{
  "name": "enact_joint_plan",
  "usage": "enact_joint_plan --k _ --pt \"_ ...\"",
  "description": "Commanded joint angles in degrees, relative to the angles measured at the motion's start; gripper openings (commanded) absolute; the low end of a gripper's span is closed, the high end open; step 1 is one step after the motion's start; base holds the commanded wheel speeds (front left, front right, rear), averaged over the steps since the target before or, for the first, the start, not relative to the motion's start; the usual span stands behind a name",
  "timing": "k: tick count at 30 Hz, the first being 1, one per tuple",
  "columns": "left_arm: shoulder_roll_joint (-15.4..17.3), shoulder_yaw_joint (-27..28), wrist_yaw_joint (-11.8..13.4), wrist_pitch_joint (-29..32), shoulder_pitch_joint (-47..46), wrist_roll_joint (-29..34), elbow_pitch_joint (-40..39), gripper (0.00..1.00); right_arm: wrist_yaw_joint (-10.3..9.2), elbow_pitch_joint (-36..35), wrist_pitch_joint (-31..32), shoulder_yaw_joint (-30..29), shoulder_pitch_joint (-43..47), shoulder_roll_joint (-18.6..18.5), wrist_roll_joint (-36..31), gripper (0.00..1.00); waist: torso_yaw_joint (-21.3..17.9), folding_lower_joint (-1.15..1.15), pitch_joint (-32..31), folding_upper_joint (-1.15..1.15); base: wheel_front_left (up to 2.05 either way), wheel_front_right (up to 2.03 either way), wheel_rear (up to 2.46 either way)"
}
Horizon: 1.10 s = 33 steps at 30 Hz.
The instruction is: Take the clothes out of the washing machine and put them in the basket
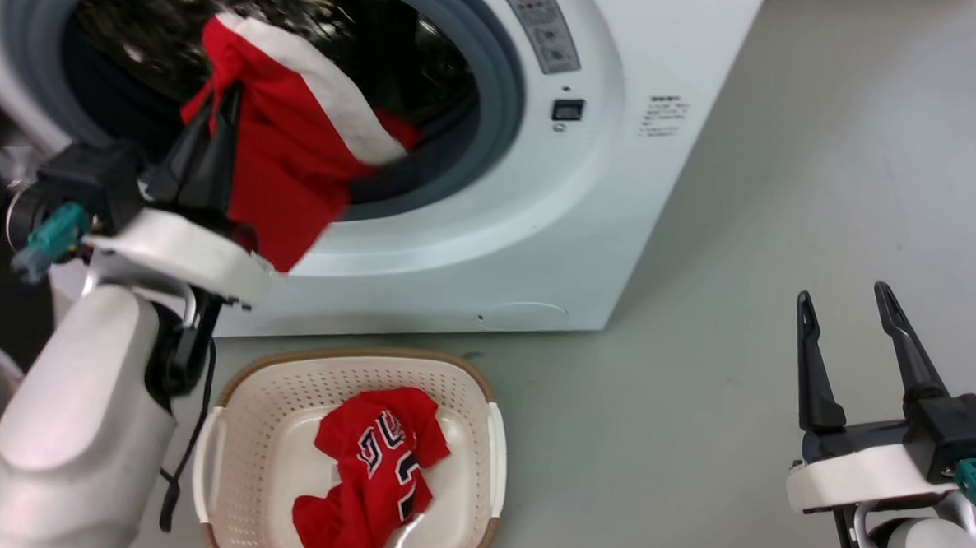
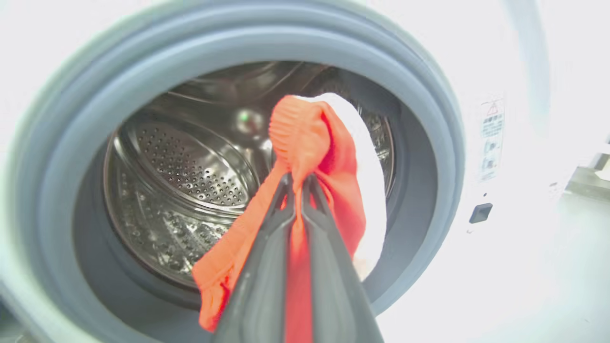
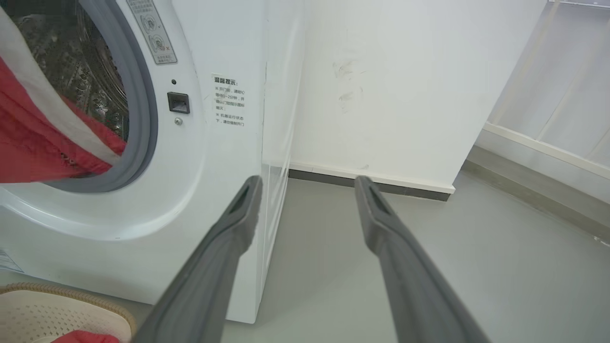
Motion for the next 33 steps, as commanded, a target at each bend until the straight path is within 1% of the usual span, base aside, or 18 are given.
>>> enact_joint_plan --k 1,6,11,13,14,16,18,19,21,26,33 --pt "-0.39 0.67 0.41 -0.25 2.03 0.19 -1.99 0.00 -0.04 0.23 -0.14 -0.22 0.78 -0.01 -0.29 1.00 2.19 0.01 -2.14 0.00 0.00 0.00 0.00" --pt "-0.96 1.23 1.92 0.15 9.60 -0.95 -11.29 0.00 -0.04 0.55 -0.14 -0.69 1.90 -0.01 -0.46 1.00 4.30 0.01 -3.75 0.00 0.00 0.00 0.00" --pt "-0.77 0.86 3.85 2.61 15.48 -2.24 -18.47 0.00 -0.04 0.63 -0.14 -0.59 2.27 -0.01 -0.66 1.00 5.71 0.01 -3.78 0.00 0.00 0.00 0.00" --pt "-0.45 0.38 4.34 3.99 17.70 -2.84 -20.24 0.00 -0.04 0.62 -0.14 -0.54 2.32 -0.02 -0.83 1.00 6.01 0.01 -3.65 0.00 0.00 0.00 0.00" --pt "0.02 -0.51 4.66 6.84 20.46 -3.76 -21.66 0.00 -0.04 0.41 -0.14 -0.71 2.27 -0.01 -0.84 1.00 6.39 0.01 -3.17 0.00 0.00 0.00 0.00" --pt "0.22 -1.49 4.54 9.06 22.15 -4.59 -21.00 0.00 -0.04 0.37 -0.14 -0.59 2.00 -0.01 -0.88 1.00 6.42 0.01 -2.64 0.00 0.00 0.00 0.00" --pt "0.45 -2.58 4.06 10.83 23.15 -5.03 -19.68 0.00 -0.04 0.28 -0.14 -0.35 1.57 -0.01 -1.01 1.00 6.24 0.01 -1.88 0.00 0.00 0.00 0.00" --pt "-0.31 -3.80 3.07 10.85 23.73 -5.48 -15.71 0.00 -0.04 0.10 -0.14 -0.09 0.76 -0.01 -1.17 1.00 5.67 0.01 -0.24 0.00 0.00 0.00 0.00" --pt "-0.74 -4.43 2.34 10.03 23.10 -5.22 -11.96 0.00 -0.04 -0.07 -0.14 0.02 0.31 -0.01 -1.45 1.00 5.13 0.01 1.22 0.00 0.00 0.00 0.00" --pt "-2.45 -5.78 0.34 7.77 19.75 -4.54 -0.64 0.00 -0.04 -0.98 -0.14 0.29 -1.20 -0.01 -1.89 1.00 3.33 0.01 6.18 0.00 0.00 0.00 0.00" --pt "-4.76 -7.48 -2.04 4.72 11.89 -3.42 15.87 0.00 -0.04 -2.66 -0.14 0.15 -3.24 0.00 -1.89 1.00 0.81 0.01 14.91 0.00 0.00 0.00 0.00"
